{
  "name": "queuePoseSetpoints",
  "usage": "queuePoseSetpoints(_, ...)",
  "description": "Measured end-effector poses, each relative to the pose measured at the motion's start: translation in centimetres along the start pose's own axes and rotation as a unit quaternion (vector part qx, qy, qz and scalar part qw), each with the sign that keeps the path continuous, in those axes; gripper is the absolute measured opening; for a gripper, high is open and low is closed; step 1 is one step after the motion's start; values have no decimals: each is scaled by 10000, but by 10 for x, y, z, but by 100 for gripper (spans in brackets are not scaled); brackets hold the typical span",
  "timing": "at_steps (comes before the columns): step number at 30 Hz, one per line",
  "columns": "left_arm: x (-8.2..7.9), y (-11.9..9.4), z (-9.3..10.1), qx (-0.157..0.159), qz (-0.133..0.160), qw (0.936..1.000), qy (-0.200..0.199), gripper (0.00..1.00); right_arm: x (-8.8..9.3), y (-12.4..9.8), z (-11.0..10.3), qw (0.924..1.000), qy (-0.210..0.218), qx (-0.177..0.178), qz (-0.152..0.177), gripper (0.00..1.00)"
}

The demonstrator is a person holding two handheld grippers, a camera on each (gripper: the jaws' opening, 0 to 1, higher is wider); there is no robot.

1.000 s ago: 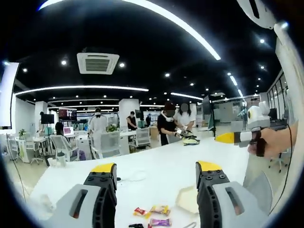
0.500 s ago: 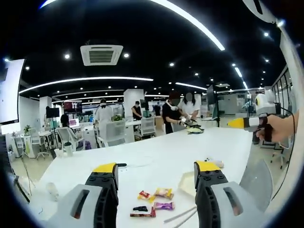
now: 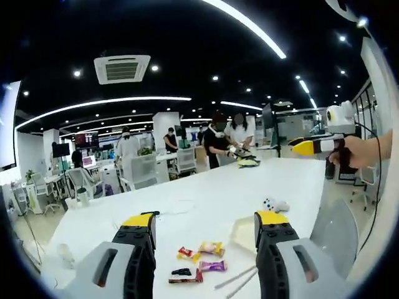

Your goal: Place the target food into the container with the food tongs after gripping and lifting it, then release it inside without dropping or visibly crushing the food.

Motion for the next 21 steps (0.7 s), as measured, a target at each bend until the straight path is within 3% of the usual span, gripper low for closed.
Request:
queuePoseSetpoints(3, 11, -2, 4, 204, -313, 9992, -121, 57, 6, -2, -5, 9999, 99, -16, -70, 60)
queuePoseSetpoints(6, 23, -4, 4, 250, -466, 9986, 45, 61, 13, -5, -11, 9997, 199, -53, -161, 60)
queuePoseSetpoints(14, 54, -22, -3, 387, -1196, 9918, 249, 57, 22, -14, -14, 9990, 300, -79, -330, 60)
queuePoseSetpoints(21, 68, -22, -3, 603, -1462, 9858, 563, 48, 31, -18, -16, 9980, 440, -62, -447, 60)
Point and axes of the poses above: the point that each gripper's makers call its tool centre point, and the gripper's own axes: y roughly forward along the fingers, z roughly to its right, x roughly out of its underside, the point moved 8 cm from there along -y, roughly backward along the fingers, and after that the axes turned 12 degrees about z, right-handed, at the moved point
